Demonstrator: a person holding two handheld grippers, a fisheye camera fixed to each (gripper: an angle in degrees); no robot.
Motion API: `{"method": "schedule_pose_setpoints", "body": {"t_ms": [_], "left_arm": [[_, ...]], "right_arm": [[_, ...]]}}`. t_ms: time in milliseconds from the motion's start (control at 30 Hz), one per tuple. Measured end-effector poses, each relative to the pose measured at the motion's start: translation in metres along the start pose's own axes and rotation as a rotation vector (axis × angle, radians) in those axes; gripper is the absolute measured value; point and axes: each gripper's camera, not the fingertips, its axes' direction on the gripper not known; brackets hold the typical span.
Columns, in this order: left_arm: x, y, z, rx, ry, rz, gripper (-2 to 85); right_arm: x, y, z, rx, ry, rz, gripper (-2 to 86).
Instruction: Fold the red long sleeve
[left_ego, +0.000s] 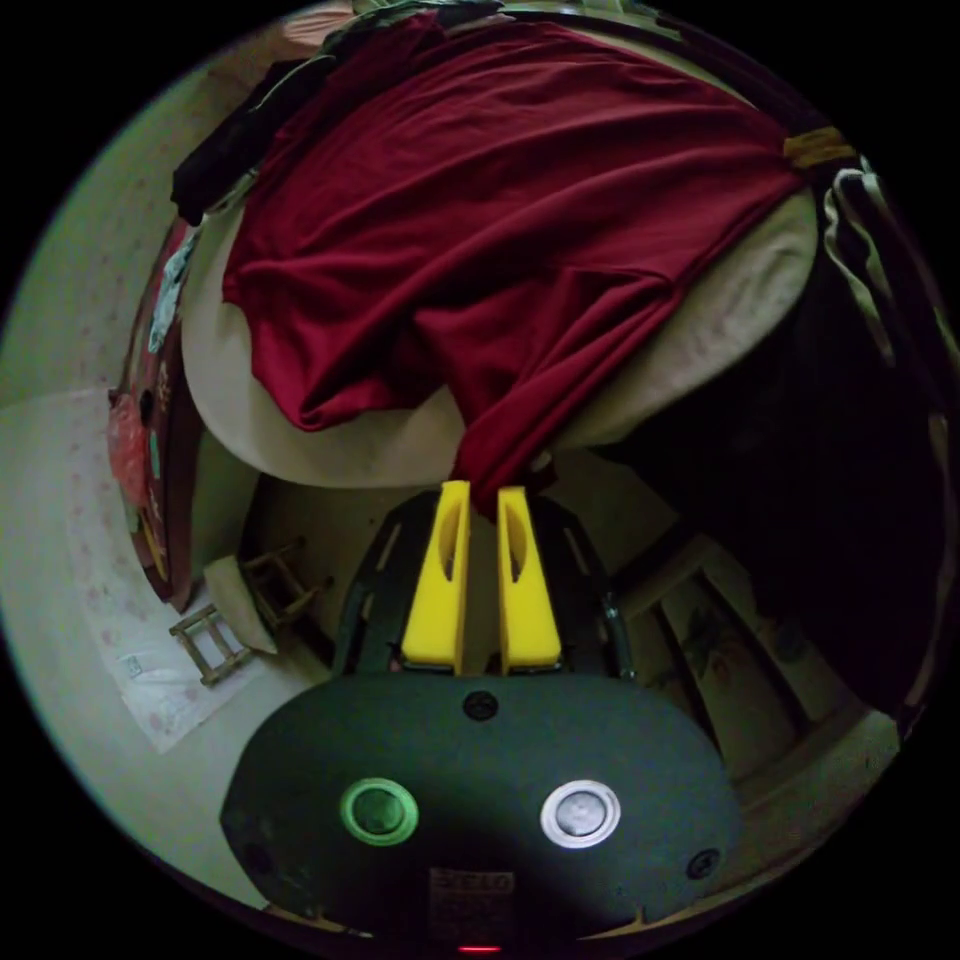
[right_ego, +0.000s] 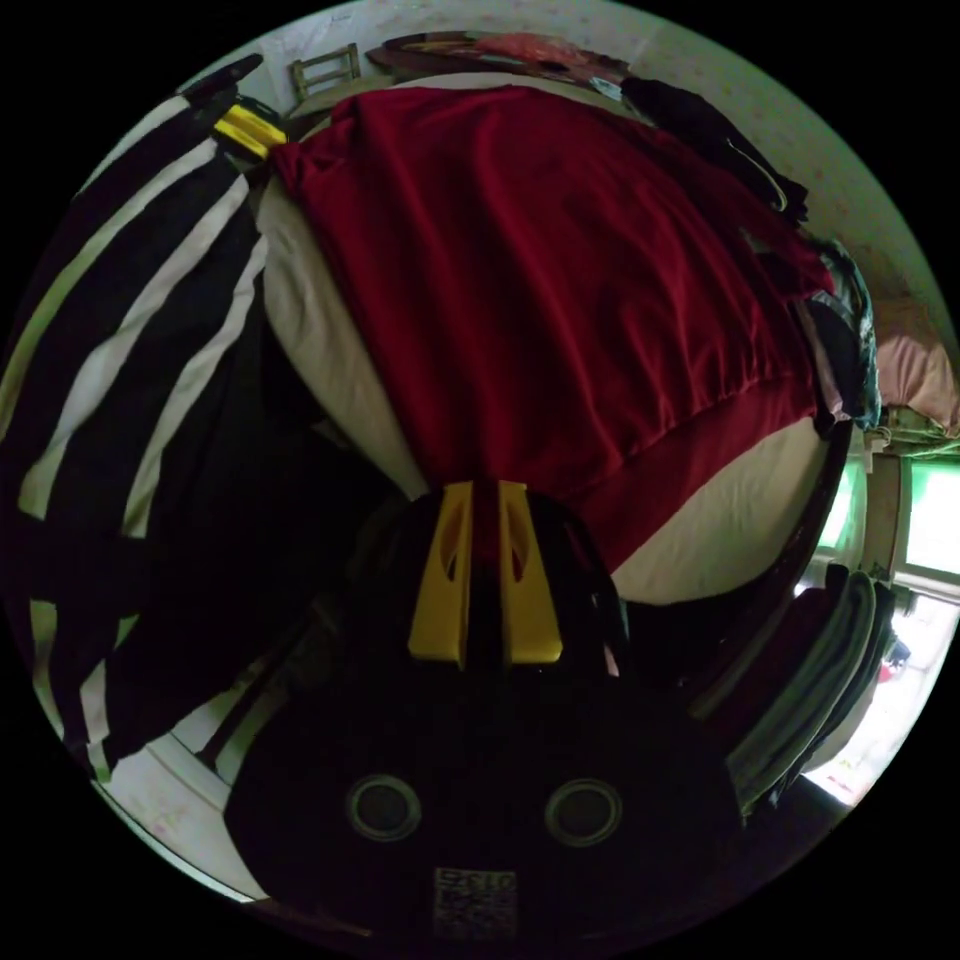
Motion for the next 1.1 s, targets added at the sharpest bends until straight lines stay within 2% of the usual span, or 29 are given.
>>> {"method": "schedule_pose_setpoints", "body": {"t_ms": [133,300,533,633,700,800,900,1100], "left_arm": [[0.020,0.004,-0.022,-0.033,-0.001,0.103,3.6],[0.048,0.016,-0.066,-0.052,0.074,0.292,3.1],[0.023,-0.006,-0.091,-0.140,0.371,0.356,2.9],[0.004,-0.009,-0.082,-0.236,0.244,0.349,2.8],[-0.006,-0.011,-0.083,-0.250,0.327,0.336,2.8],[-0.007,-0.013,-0.091,-0.274,0.283,0.430,2.9],[-0.024,-0.023,-0.111,-0.286,0.163,0.488,3.0],[-0.102,-0.087,-0.146,-0.246,-0.068,0.564,3.7]], "right_arm": [[0.005,0.004,-0.004,-0.035,0.001,0.002,0.9],[0.015,0.027,-0.021,0.022,-0.065,0.063,0.4],[0.026,0.041,-0.009,-0.027,-0.092,0.053,0.4],[0.019,0.044,-0.002,-0.041,-0.068,0.019,0.4],[0.019,0.048,-0.002,-0.038,-0.084,0.033,0.4],[0.021,0.060,0.002,-0.060,-0.089,0.017,0.4],[0.047,0.074,-0.019,0.006,-0.129,0.093,0.5],[0.124,0.075,-0.053,0.139,0.010,0.187,0.6]]}}
